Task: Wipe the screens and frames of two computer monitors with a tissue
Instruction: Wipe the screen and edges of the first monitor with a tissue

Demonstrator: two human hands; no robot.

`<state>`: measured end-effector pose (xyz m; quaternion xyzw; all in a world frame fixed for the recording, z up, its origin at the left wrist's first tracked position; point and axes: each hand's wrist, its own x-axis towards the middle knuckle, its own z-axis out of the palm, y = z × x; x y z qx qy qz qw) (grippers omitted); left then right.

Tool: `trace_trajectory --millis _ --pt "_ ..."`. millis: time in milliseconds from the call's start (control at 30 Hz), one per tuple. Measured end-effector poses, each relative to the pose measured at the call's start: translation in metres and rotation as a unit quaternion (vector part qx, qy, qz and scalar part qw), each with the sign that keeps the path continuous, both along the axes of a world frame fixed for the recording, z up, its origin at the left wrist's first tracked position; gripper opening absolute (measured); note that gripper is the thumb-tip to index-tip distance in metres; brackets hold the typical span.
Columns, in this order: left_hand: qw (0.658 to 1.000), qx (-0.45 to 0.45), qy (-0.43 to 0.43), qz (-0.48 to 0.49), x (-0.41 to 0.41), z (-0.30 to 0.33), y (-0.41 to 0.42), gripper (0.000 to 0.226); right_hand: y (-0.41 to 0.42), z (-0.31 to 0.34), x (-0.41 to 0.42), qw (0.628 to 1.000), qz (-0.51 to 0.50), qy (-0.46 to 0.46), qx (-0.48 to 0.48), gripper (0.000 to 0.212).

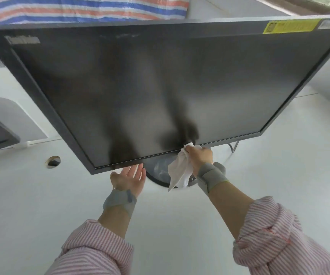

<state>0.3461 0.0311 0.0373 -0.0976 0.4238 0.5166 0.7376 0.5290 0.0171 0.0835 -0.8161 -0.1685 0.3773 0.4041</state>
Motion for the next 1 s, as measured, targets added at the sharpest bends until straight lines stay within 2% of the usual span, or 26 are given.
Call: trace_trajectory --millis 133,233,333,467,600,733,800,1000 --pt "0.999 -0.020 -0.047 0.014 0.071 0.009 0.007 0.049 -0.003 0.004 0.064 1.000 0.010 -0.018 0.020 0.024" --pt "0.998 -0.031 -0.034 0.034 0.106 0.009 0.010 0.041 -0.005 0.001 0.101 0.999 -0.031 -0.007 0.025 0.016" --pt "0.997 -0.034 -0.015 0.063 0.120 0.004 0.015 0.038 -0.006 0.006 0.137 0.999 -0.040 -0.002 0.011 0.022" --pt "0.997 -0.032 0.006 0.075 0.127 0.002 0.019 0.038 -0.021 0.008 0.193 0.989 -0.144 0.027 0.003 0.023" --pt "0.997 -0.032 0.013 0.069 0.135 -0.007 0.021 0.040 -0.043 -0.007 0.220 0.991 -0.073 -0.112 0.002 0.024" --pt "0.997 -0.033 0.006 0.070 0.141 -0.010 0.022 0.042 -0.044 -0.008 0.215 0.969 -0.045 -0.212 0.121 0.022" --pt "0.997 -0.028 -0.007 0.075 0.143 -0.010 0.024 0.042 -0.036 -0.011 0.215 0.961 -0.052 -0.230 0.142 0.020" --pt "0.996 0.012 -0.035 0.079 0.145 0.005 0.022 0.047 -0.024 -0.027 0.207 0.964 -0.084 -0.223 0.115 0.026"
